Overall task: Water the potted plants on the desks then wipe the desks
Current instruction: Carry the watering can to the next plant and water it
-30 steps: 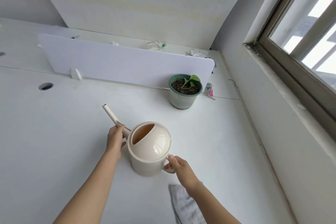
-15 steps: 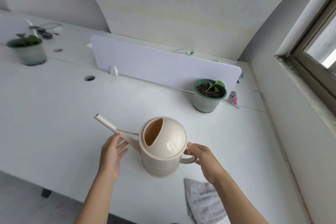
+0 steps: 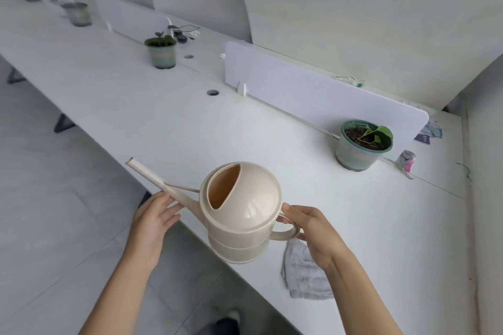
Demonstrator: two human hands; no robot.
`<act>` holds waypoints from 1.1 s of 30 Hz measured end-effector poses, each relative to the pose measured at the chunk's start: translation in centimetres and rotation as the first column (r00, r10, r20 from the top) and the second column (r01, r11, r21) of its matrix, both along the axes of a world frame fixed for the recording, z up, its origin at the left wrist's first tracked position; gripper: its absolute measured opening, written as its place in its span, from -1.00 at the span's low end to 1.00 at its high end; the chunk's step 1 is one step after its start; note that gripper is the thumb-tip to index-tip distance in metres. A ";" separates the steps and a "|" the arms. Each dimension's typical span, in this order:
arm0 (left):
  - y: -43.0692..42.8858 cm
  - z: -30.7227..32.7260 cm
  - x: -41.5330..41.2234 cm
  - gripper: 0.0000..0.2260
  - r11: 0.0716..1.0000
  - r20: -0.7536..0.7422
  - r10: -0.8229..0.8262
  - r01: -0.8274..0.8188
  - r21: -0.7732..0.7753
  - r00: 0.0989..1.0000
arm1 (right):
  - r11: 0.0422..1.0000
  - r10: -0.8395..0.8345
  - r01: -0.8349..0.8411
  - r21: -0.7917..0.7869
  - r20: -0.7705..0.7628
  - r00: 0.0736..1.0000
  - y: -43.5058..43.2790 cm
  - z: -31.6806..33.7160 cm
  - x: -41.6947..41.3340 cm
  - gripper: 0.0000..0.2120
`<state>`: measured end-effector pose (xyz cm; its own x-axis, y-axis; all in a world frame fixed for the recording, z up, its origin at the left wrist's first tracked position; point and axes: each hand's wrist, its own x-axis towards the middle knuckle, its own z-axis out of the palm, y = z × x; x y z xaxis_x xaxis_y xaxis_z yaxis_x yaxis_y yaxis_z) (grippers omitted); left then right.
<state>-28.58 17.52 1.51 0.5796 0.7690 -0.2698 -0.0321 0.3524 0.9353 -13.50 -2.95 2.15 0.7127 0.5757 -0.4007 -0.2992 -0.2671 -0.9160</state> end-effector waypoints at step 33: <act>20.0 0.2 -25.8 -0.78 0.959 0.031 0.284 -0.283 -0.014 0.958 | 0.977 0.200 -0.199 0.079 0.004 0.980 27.3 0.1 -19.8 -0.72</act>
